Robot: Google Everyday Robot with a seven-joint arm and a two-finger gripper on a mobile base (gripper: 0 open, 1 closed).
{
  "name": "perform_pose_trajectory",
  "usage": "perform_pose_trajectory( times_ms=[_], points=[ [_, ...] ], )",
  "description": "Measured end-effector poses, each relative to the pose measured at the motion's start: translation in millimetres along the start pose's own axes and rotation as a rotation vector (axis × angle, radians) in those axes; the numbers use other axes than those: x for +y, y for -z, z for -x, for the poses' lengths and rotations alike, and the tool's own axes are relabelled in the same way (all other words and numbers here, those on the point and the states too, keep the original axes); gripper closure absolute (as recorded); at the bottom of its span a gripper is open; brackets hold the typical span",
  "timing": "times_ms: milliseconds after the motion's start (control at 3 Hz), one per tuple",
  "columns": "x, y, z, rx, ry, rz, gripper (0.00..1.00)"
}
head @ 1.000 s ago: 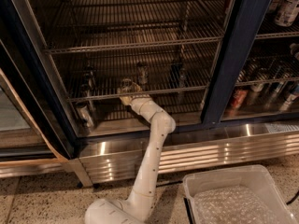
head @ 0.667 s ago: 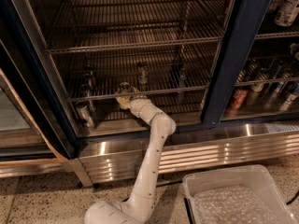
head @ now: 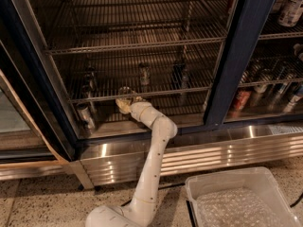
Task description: Pick 7up can from bottom shelf of fridge
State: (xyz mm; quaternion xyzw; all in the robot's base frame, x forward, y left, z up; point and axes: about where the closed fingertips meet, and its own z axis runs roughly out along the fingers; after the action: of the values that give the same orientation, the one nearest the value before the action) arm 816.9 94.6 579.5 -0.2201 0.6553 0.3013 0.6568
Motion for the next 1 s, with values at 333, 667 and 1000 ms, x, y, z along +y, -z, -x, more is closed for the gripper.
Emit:
perform_pose_trajectory(
  times_ms=[333,667,1000],
  points=[
    [9,17,-4,0.016,-0.009,0.018,1.00],
    [30,45,0,0.026,-0.011,0.056,1.00],
    [51,66,5,0.027,-0.017,0.094,1.00]
  ],
)
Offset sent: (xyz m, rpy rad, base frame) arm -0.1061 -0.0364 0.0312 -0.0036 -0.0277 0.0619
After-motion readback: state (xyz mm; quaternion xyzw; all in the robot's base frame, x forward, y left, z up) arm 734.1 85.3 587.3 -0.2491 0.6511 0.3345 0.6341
